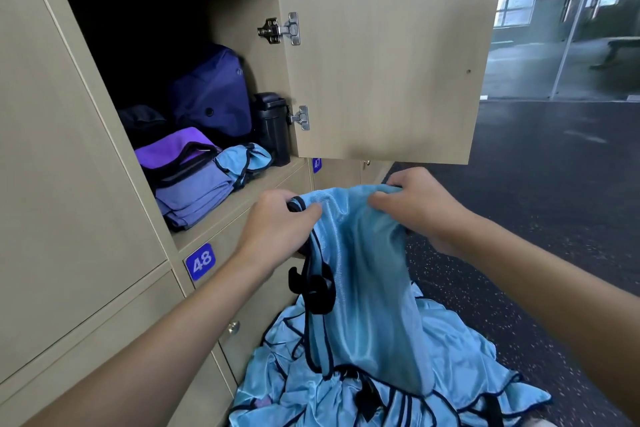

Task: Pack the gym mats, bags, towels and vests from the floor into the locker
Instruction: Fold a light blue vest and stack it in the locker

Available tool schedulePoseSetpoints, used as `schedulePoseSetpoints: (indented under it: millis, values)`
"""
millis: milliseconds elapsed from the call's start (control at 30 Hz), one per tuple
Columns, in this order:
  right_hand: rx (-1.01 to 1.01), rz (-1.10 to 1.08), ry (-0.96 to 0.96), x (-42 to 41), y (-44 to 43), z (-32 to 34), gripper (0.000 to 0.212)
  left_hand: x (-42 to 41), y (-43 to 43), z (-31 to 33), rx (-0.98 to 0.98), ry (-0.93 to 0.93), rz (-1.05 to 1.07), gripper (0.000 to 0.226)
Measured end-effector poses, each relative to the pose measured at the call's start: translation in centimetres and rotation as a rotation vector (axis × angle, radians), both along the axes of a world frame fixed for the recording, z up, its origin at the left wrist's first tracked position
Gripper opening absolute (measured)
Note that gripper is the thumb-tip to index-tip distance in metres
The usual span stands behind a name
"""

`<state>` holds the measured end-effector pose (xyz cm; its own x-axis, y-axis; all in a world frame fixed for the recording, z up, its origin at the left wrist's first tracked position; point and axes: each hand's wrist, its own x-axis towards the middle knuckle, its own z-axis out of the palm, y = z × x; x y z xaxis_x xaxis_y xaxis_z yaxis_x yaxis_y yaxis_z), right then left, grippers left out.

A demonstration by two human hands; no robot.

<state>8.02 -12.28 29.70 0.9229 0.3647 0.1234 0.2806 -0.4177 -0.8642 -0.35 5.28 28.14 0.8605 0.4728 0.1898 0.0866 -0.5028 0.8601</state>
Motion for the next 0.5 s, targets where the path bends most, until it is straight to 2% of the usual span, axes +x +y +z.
schedulePoseSetpoints:
  millis: [100, 233, 333, 400, 500]
  values:
    - [0.150, 0.075, 0.153, -1.0, 0.8, 0.0, 0.009, 0.2, -0.8, 0.1, -0.087, -0.016, 0.005, 0.025]
    - [0.272, 0.299, 0.277, -2.1, 1.3, 0.0, 0.015, 0.1, -1.4, 0.3, -0.120, -0.065, -0.014, 0.041]
    - [0.261, 0.529, 0.287, -2.4, 1.3, -0.1, 0.034, -0.4, -1.6, 1.0, -0.175, -0.055, -0.072, 0.046]
    - [0.170, 0.610, 0.233, -2.3, 1.3, -0.4, 0.035, -0.8, -1.5, 1.3, -0.192, -0.049, -0.131, 0.046]
    - [0.146, 0.708, 0.168, -2.4, 1.1, -0.5, 0.039, -1.2, -1.2, 1.6, -0.241, -0.110, -0.168, 0.023]
